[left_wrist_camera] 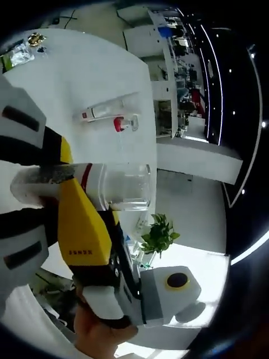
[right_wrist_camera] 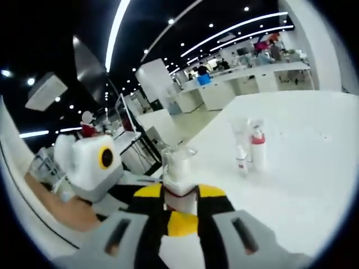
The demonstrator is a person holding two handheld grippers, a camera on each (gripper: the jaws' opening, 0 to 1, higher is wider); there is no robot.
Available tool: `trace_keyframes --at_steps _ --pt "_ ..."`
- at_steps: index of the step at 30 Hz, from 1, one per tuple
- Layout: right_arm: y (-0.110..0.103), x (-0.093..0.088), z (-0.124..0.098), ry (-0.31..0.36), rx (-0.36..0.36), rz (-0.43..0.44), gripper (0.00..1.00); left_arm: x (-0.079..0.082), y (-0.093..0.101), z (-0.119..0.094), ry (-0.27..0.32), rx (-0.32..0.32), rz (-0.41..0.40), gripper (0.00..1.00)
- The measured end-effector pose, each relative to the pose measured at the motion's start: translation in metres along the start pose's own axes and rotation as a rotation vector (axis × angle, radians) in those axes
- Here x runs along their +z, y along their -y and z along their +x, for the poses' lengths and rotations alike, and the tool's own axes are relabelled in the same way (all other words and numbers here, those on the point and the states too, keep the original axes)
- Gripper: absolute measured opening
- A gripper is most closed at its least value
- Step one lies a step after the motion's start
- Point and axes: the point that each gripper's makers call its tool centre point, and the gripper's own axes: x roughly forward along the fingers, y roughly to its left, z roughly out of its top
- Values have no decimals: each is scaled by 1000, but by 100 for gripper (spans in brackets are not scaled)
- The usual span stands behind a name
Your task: Arrange the skincare products in the storage area until every visible bottle or jar stands upright without overlapping.
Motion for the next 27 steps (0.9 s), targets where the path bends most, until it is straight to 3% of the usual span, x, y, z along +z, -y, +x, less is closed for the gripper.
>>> trace_keyframes --at_steps 3,10,19,27 --pt "0 -2 3 -11 1 -31 20 -2 -3 1 -2 -2 -26 28" --pt "11 2 10 -2 -28 -98 20 -21 -17 0 -68 27 -55 37" --pt "48 5 24 33 -96 -165 20 -42 -47 -19 -97 79 -97 38" --pt "81 -6 38 34 -148 -168 20 -62 -68 -34 -120 113 -130 39"
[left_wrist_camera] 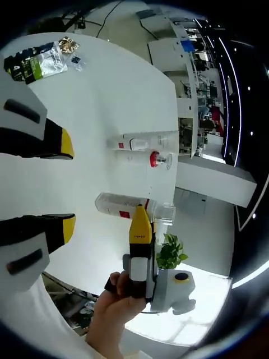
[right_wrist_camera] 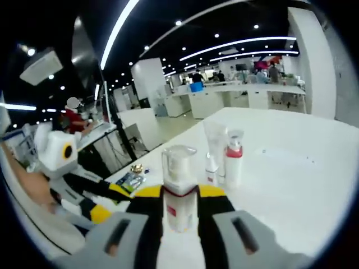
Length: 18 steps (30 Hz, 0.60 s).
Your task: Arrange the skincare products in the storage area until every visible bottle or jar stands upright without overlapping.
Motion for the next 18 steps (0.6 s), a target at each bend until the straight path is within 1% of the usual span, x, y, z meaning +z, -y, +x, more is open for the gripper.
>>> trace_keyframes --at_steps 3,7,14,18 --pt "8 -2 6 -4 -7 4 20 0 -8 0 -7 13 -11 39" --pt "18 -4 17 -15 -12 -3 20 7 -15 4 -2 23 -17 39" --pt "37 -7 34 -26 -21 -18 20 31 -22 8 35 38 3 39" --pt "46 -14 42 -42 -25 -47 20 42 -22 11 64 41 28 39"
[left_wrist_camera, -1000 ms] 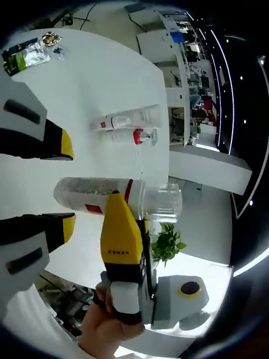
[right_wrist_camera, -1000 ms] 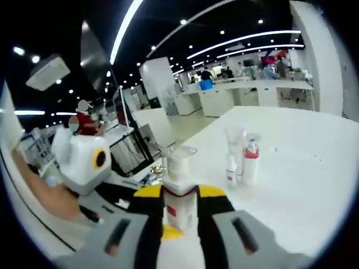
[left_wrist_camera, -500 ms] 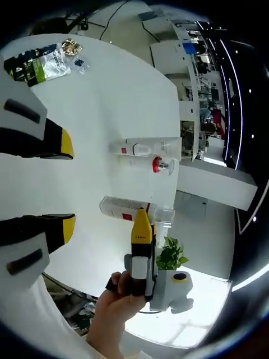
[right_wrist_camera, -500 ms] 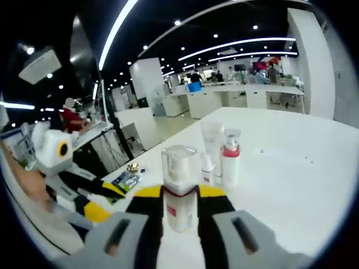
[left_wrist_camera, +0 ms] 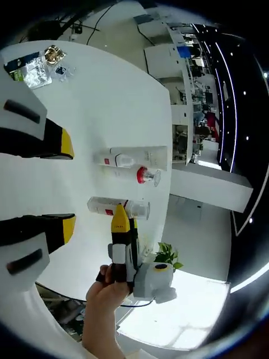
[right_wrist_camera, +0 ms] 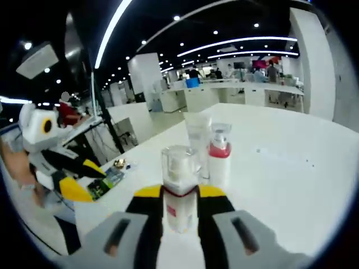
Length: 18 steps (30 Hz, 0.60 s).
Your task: Arrange the skincare products in the storage area until every visible bottle or jar stands upright without overlapping.
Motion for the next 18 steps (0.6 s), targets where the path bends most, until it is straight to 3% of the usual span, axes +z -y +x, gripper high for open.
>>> trace_keyframes --at_steps 6,18 --pt "8 -10 12 -18 6 -17 20 12 5 2 44 -20 26 39" --pt "22 -19 32 -29 8 -38 20 20 6 15 32 -39 44 39"
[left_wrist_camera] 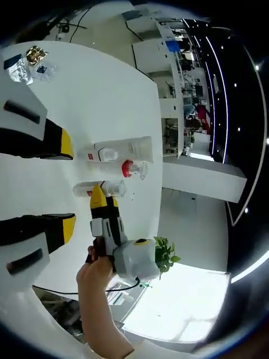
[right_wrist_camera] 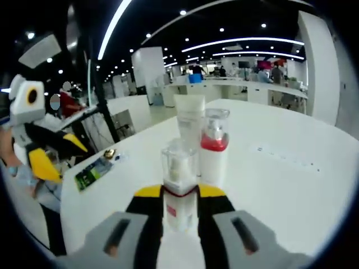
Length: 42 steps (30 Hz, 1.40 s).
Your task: Arrange the skincare products in the storage area until every visible bottle or jar stands upright without overlapping.
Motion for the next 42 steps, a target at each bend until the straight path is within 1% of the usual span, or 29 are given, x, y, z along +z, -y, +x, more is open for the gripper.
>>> trace_keyframes --at_steps 3,7,11,15,22,24,26,28,29,30,32,33,36,38,42 --pt "2 -4 3 0 4 -17 20 2 -2 3 1 -1 1 39" --pt "4 -3 7 22 16 -47 20 1 -5 4 -9 2 -7 39" --pt "5 -9 16 37 21 -132 20 -3 -9 4 -16 11 -17 39" --pt "6 -10 20 56 19 -157 20 -5 -11 4 -26 18 -21 39" --pt "10 -4 29 116 26 -133 20 -5 -15 2 -31 24 -20 39" --pt "10 -3 32 132 28 -147 20 -5 -16 2 -33 27 -20 39" --pt "11 -4 33 146 27 -152 20 -5 -17 1 -35 29 -18 38" --pt "13 -6 34 168 28 -133 20 -5 -18 1 -36 34 -8 38" --pt "14 -8 33 170 29 -140 20 -4 -18 0 -33 35 -8 38" --pt "16 -9 32 178 16 -168 20 -4 -18 -1 -30 36 -12 38" --pt "17 -13 32 177 18 -159 20 -4 -19 -1 -29 39 -14 38" --pt "17 -13 30 197 24 -137 20 -4 -19 -1 -30 41 -13 37" --pt "16 -14 28 208 31 -141 20 -7 -19 0 -41 39 -16 37" --pt "14 -14 28 213 42 -152 20 -8 -18 0 -38 37 -24 37" --pt "14 -14 27 207 45 -158 21 -8 -16 3 -37 33 -24 37"
